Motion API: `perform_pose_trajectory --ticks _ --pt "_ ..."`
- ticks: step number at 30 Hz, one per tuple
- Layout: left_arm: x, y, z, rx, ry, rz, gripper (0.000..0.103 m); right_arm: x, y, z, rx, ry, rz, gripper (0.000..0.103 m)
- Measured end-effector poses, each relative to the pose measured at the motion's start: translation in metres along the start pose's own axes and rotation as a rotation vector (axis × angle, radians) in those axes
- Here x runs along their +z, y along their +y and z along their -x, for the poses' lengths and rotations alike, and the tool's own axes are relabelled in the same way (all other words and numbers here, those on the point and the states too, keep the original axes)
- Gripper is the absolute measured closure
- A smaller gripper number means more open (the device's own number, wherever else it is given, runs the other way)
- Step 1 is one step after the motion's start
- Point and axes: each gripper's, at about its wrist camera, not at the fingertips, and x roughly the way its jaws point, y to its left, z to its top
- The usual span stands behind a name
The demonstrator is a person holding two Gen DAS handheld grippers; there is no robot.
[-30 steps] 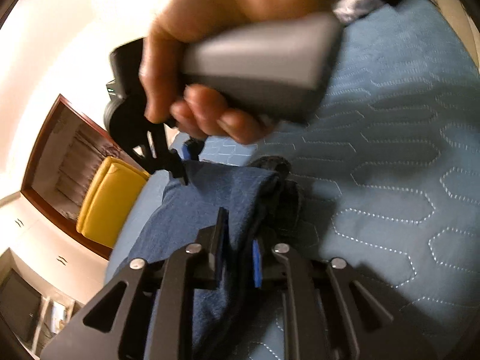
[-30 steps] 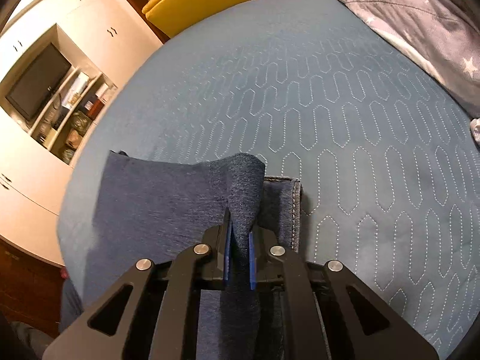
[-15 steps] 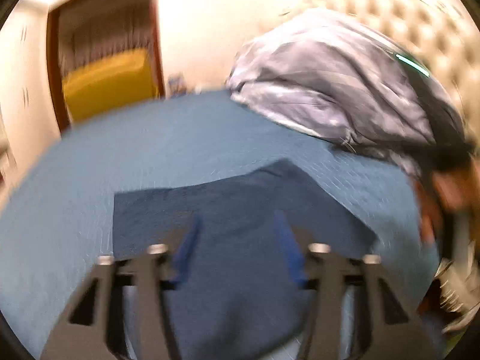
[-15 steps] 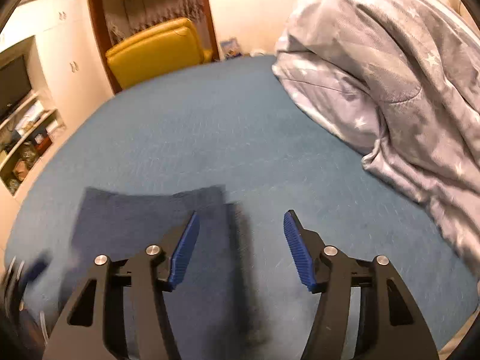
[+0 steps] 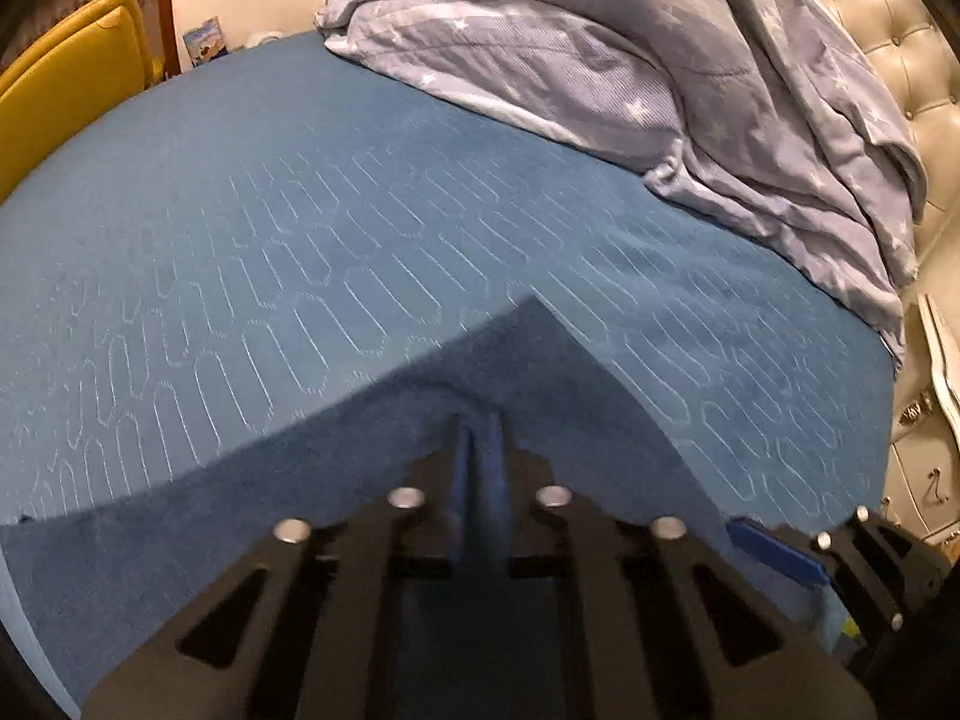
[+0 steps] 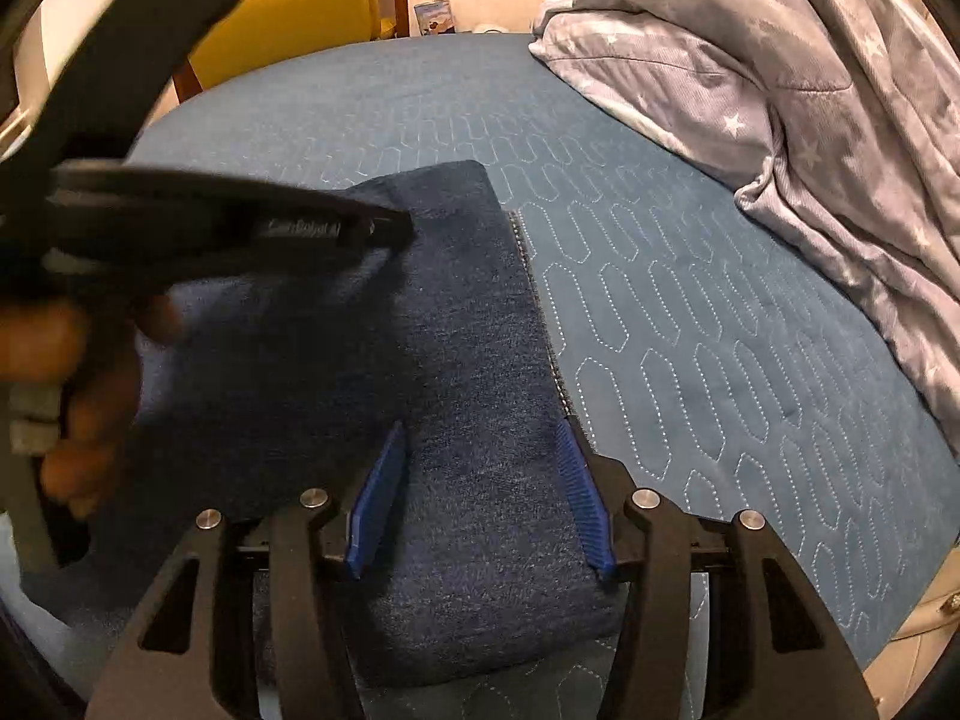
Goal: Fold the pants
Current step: 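Smooth the folded jeans square with both open tools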
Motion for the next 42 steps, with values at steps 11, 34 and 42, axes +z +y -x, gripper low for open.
perform_pose_trajectory --ticks 11,34,42 --pt "-0.019 0.035 0.079 0.045 -0.178 0.277 0.036 0.001 -0.009 -0.002 0.02 0.008 -0.026 0.052" --pt "-0.051 0.077 0.051 0.375 -0.012 0.213 0.065 0.0 -0.015 0.002 -0.04 0.026 -0.055 0.026" --pt "-0.084 0.082 0.12 0.353 -0.142 0.289 0.065 0.012 -0.013 0.025 -0.07 -0.021 -0.062 0.023"
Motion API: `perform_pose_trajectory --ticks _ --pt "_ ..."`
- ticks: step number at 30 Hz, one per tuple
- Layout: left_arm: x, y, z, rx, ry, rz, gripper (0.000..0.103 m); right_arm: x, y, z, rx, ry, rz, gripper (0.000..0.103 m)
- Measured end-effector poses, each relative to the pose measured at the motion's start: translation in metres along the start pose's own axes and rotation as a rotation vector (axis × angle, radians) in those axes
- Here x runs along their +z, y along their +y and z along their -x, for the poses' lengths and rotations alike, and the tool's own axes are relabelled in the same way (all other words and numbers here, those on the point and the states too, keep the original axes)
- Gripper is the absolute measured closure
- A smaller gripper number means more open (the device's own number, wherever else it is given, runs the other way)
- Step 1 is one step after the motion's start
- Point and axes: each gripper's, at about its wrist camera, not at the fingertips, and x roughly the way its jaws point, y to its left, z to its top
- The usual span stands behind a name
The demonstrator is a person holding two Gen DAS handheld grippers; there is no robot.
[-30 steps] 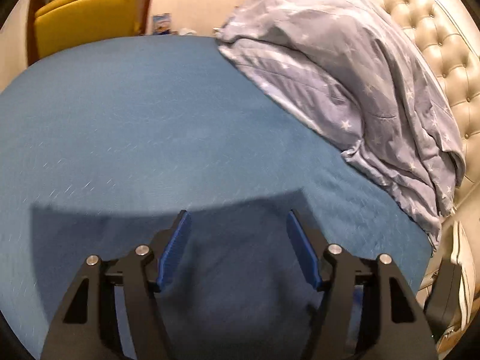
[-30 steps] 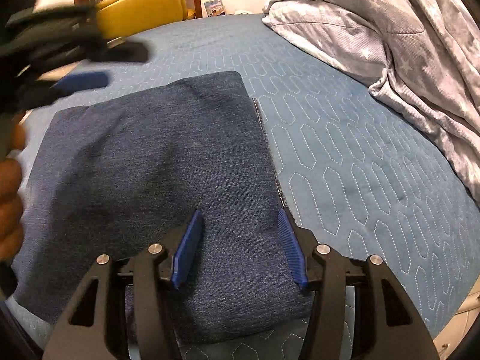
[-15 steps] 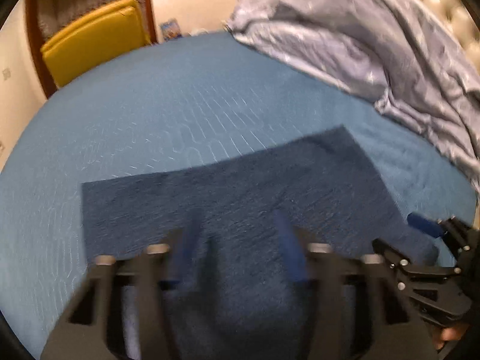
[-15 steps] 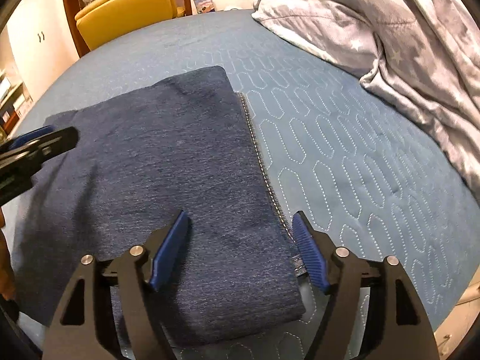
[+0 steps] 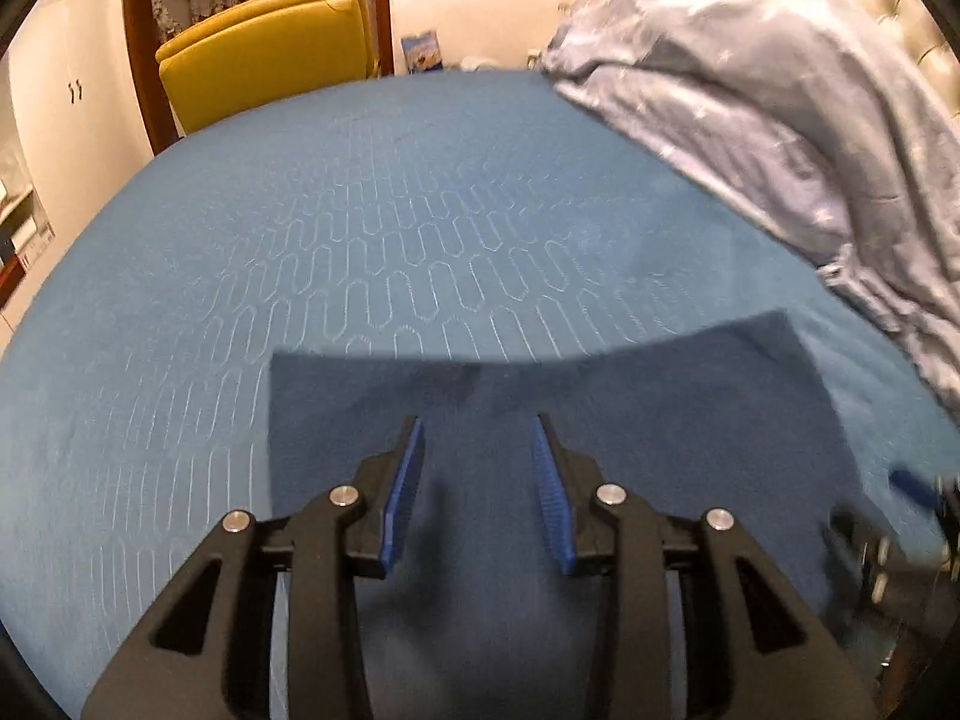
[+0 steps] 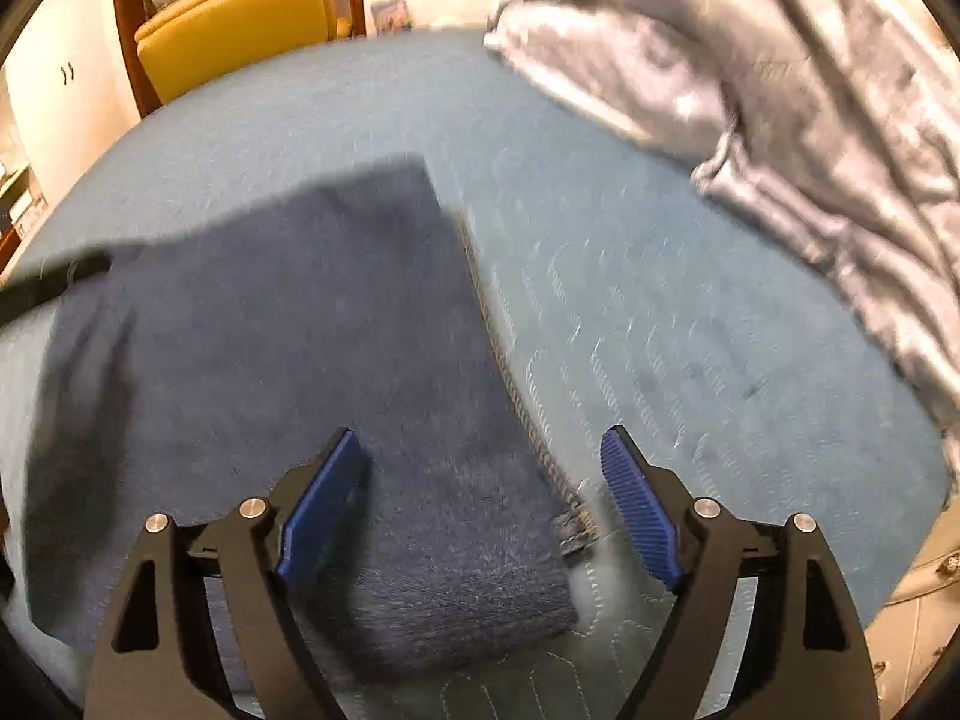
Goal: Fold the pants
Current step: 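Smooth the folded jeans square with both open tools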
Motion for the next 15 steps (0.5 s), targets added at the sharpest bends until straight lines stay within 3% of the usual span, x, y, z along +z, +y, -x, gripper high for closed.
perform_pose_trajectory --ticks 1,3,5,7,9,10,13,15 --pt "-0.009 0.002 0.009 0.002 -0.008 0.017 0.065 0.007 0.006 0.015 0.029 -0.059 0.017 0.023" --pt "-0.033 0.0 0.022 0.003 -0.01 0.018 0.065 0.018 0.018 0.026 0.045 -0.093 0.058 0.022" --pt "-0.056 -0.004 0.033 -0.012 -0.011 0.001 0.065 0.032 0.039 0.025 0.121 -0.087 0.121 0.021" --pt "-0.072 -0.007 0.04 -0.032 -0.007 0.006 0.065 0.04 0.063 0.012 0.141 -0.07 0.204 0.023" --pt "-0.092 -0.013 0.044 -0.031 0.015 -0.025 0.065 0.048 0.08 -0.009 0.091 -0.05 0.274 0.03" --pt "-0.099 -0.018 0.045 -0.026 0.02 -0.045 0.065 0.052 0.081 -0.02 0.063 -0.033 0.274 0.041" --pt "-0.123 -0.023 0.049 -0.005 0.033 -0.105 0.065 0.061 0.063 -0.055 -0.017 0.054 0.2 0.043" --pt "-0.129 -0.022 0.054 0.019 0.022 -0.115 0.064 0.059 0.051 -0.061 0.035 0.063 0.156 0.043"
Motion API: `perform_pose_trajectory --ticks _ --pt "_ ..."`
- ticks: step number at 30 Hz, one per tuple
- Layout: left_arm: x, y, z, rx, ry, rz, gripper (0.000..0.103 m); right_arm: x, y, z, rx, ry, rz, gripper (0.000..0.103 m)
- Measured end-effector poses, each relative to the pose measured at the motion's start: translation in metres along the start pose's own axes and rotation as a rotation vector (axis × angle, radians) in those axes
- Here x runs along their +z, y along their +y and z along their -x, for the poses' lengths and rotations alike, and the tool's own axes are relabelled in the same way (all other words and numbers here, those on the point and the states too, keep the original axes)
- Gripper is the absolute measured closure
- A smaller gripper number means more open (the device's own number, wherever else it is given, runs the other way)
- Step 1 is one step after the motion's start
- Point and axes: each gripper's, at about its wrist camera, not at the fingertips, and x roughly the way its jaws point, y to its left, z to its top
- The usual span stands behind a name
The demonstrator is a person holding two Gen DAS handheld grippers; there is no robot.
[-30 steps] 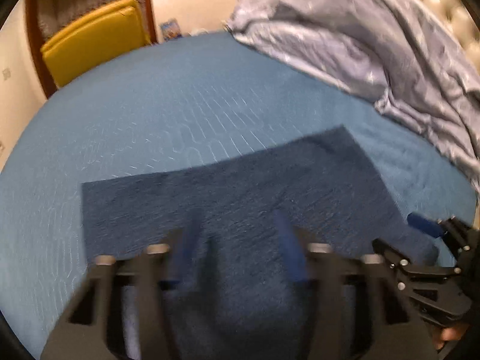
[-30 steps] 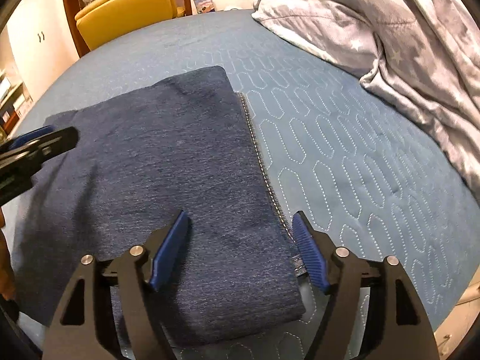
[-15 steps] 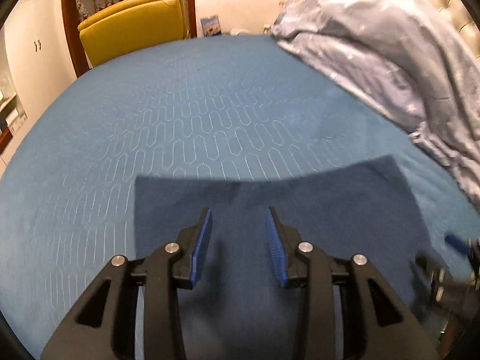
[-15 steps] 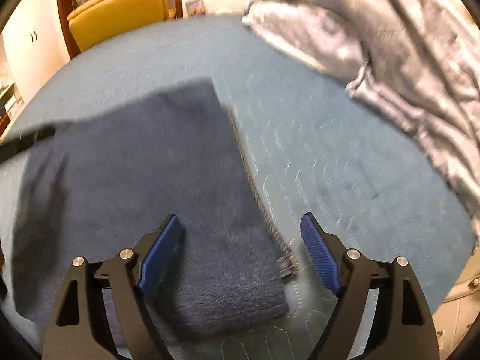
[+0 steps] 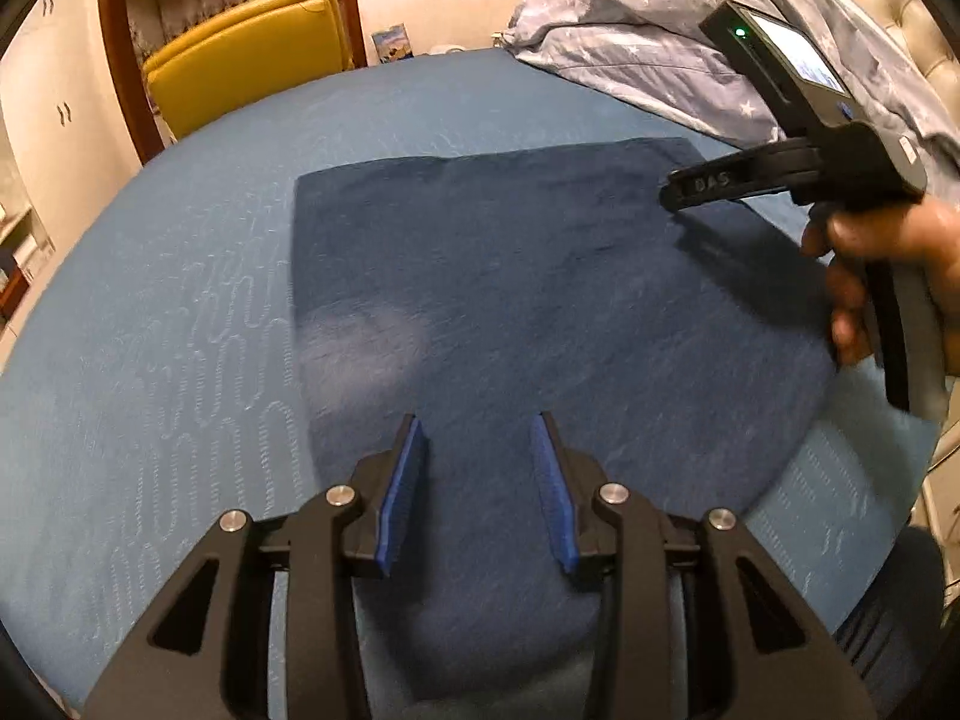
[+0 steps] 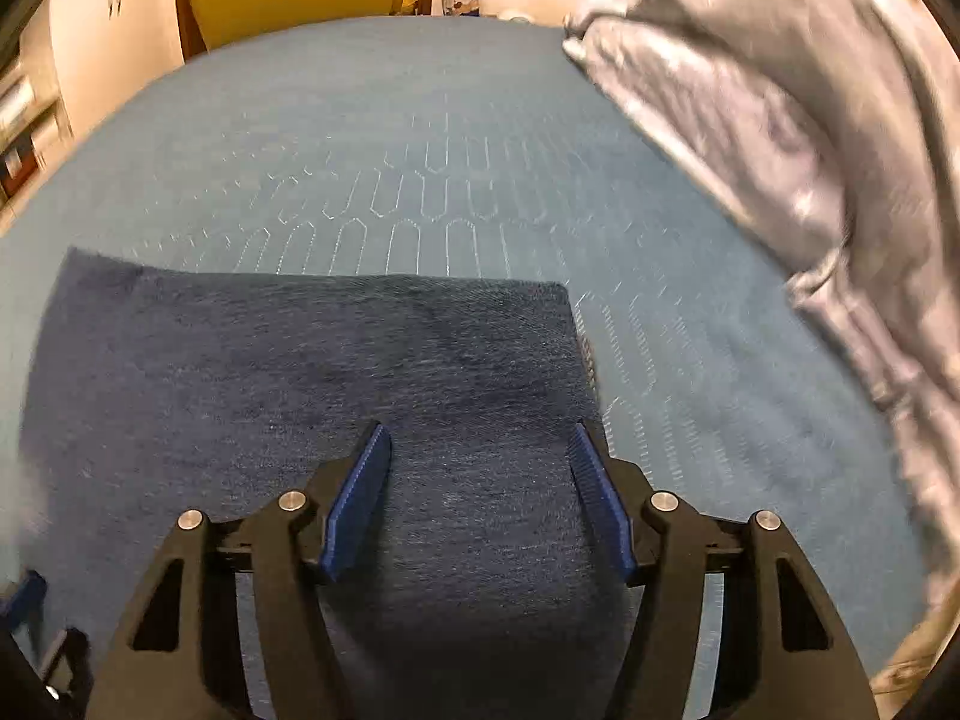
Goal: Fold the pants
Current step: 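Smooth the folded jeans square with both open tools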
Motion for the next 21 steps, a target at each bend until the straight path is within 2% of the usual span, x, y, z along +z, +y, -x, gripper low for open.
perform_pose_trajectory --ticks 3,5,8,9,10,11,12,14,17,19,21 --pt "-0.002 0.007 0.016 -0.014 -0.039 0.04 0.064 -0.008 0.009 0.023 -0.071 -0.057 0.028 0.044" --pt "-0.002 0.002 0.02 -0.027 -0.05 0.033 0.064 -0.023 0.014 0.045 0.014 -0.083 -0.018 0.044" --pt "-0.009 -0.001 0.007 -0.023 0.004 0.036 0.062 -0.043 0.025 0.052 0.063 -0.047 -0.031 0.042" --pt "-0.012 -0.001 0.005 -0.02 0.011 0.04 0.06 -0.048 0.027 0.052 0.07 -0.041 -0.035 0.04" --pt "-0.013 -0.001 0.005 -0.019 0.015 0.039 0.059 -0.054 0.03 0.045 0.066 -0.019 -0.037 0.033" --pt "-0.012 -0.003 0.005 -0.021 0.021 0.029 0.054 -0.061 0.032 0.038 0.057 -0.001 -0.036 0.027" --pt "-0.012 -0.003 0.006 -0.028 0.025 0.027 0.049 -0.067 0.033 0.035 0.05 -0.007 -0.036 0.025" --pt "-0.008 0.0 0.004 -0.06 0.034 0.054 0.042 -0.071 0.034 0.036 0.027 -0.027 -0.023 0.015" --pt "-0.006 -0.004 0.005 -0.058 0.026 0.039 0.03 -0.073 0.035 0.037 0.02 -0.023 -0.034 0.014" --pt "-0.004 -0.005 0.016 -0.043 -0.019 0.042 0.022 -0.076 0.034 0.037 0.022 -0.027 -0.042 0.013" --pt "0.003 -0.006 0.03 0.016 -0.104 0.052 0.011 -0.077 0.034 0.038 0.013 -0.026 -0.05 0.011"
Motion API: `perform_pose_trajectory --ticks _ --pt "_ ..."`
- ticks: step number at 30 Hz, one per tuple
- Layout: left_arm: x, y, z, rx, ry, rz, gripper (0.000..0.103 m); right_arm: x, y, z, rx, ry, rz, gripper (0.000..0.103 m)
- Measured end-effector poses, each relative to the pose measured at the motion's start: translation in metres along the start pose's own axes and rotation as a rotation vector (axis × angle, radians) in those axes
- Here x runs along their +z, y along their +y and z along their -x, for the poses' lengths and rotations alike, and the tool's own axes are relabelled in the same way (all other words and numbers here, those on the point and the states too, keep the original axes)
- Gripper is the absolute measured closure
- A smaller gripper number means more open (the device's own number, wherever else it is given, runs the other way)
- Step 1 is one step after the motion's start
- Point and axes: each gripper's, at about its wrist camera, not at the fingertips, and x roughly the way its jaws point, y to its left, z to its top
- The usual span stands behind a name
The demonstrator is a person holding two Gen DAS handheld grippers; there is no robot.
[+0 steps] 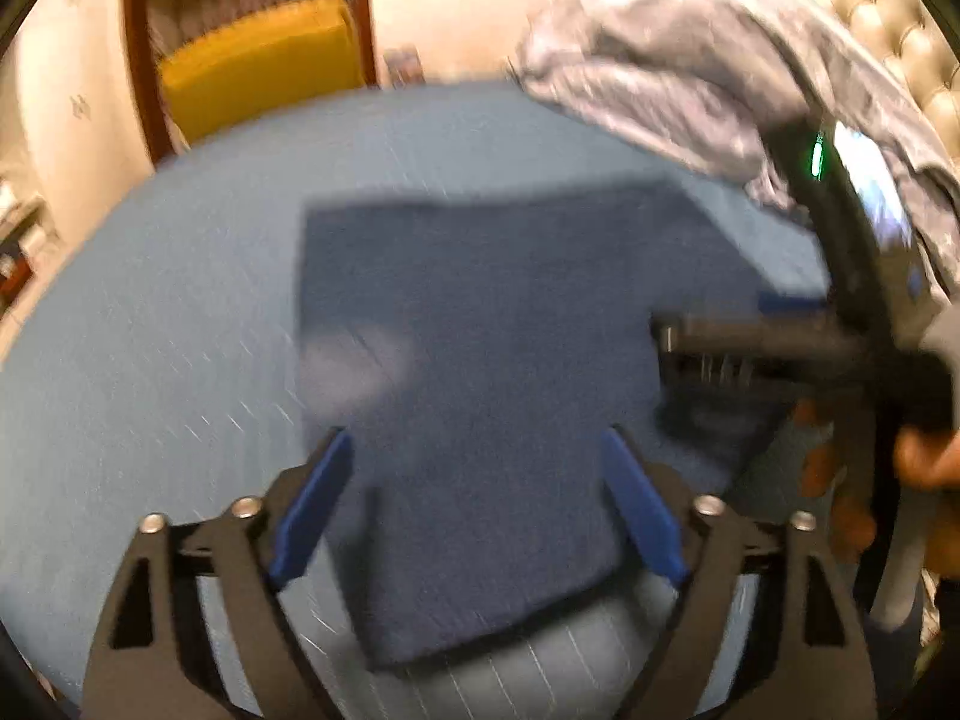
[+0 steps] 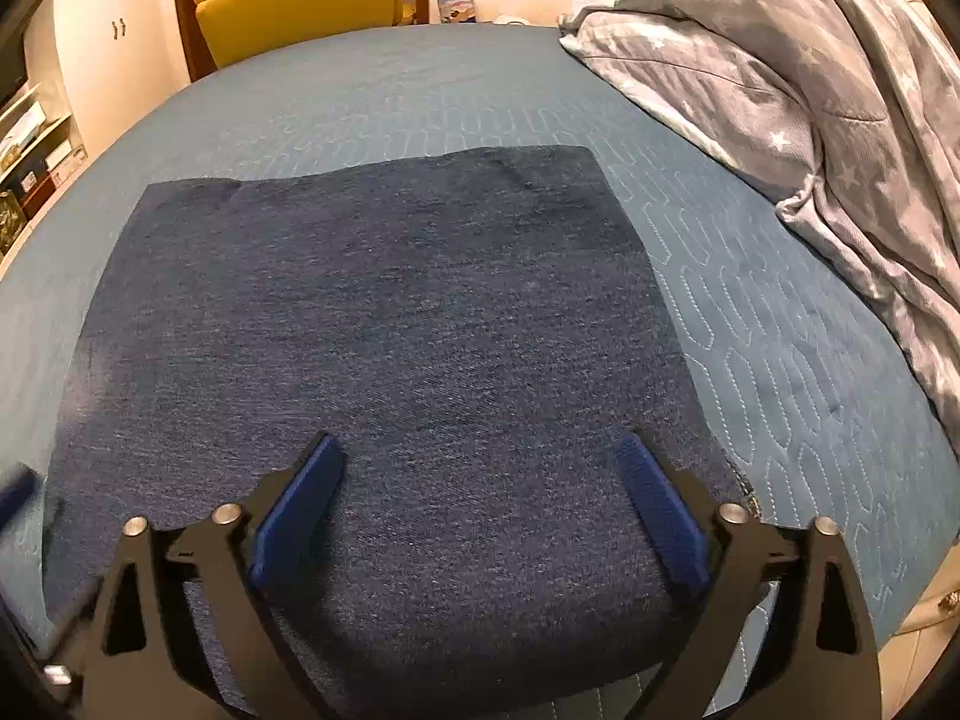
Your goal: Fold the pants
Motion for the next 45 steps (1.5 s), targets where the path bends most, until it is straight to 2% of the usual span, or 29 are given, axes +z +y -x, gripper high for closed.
perform_pose_trajectory --ticks 1,2,4,7,8,10,12,15,24,36,39,43,45 --pt "0.004 0.0 0.005 0.047 -0.031 0.006 0.008 0.0 -0.002 -0.001 -0.001 -0.002 -0.007 0.011" --pt "0.006 0.0 0.006 0.056 -0.041 0.014 0.002 0.001 -0.005 -0.003 -0.002 -0.007 -0.013 0.011" --pt "0.007 0.003 0.006 0.021 -0.056 0.028 0.002 0.0 -0.005 -0.003 -0.003 -0.008 -0.019 0.011" --pt "0.003 0.002 0.0 0.04 -0.033 -0.002 0.003 0.0 -0.006 -0.003 0.009 0.007 -0.039 0.011" --pt "0.001 0.001 -0.004 0.022 -0.006 -0.017 0.005 0.0 -0.006 -0.004 0.009 0.008 -0.034 0.011" --pt "-0.001 0.002 -0.008 0.041 0.006 -0.014 0.016 0.0 -0.007 -0.004 0.009 0.005 -0.026 0.011" --pt "-0.004 0.001 -0.015 0.021 0.058 -0.015 0.035 0.002 -0.009 -0.006 0.011 0.004 -0.018 0.011" --pt "-0.01 0.002 -0.026 0.028 0.113 -0.032 0.043 0.002 -0.009 -0.006 0.011 0.008 -0.013 0.011" --pt "-0.011 0.029 -0.029 0.047 0.139 0.029 0.041 0.002 -0.005 -0.002 -0.002 0.026 0.0 0.011" --pt "-0.011 0.041 -0.006 0.055 0.135 0.059 0.04 -0.019 -0.008 0.029 -0.068 0.04 0.007 0.011" --pt "-0.009 0.041 0.005 0.042 0.12 0.06 0.033 -0.025 -0.012 0.039 -0.088 0.042 -0.007 0.011" --pt "-0.007 0.036 0.02 0.022 0.104 0.051 0.03 -0.032 -0.022 0.052 -0.113 0.042 -0.026 0.011" --pt "-0.007 0.031 0.031 -0.008 0.094 0.03 0.02 -0.038 -0.027 0.068 -0.122 0.031 -0.044 0.011"
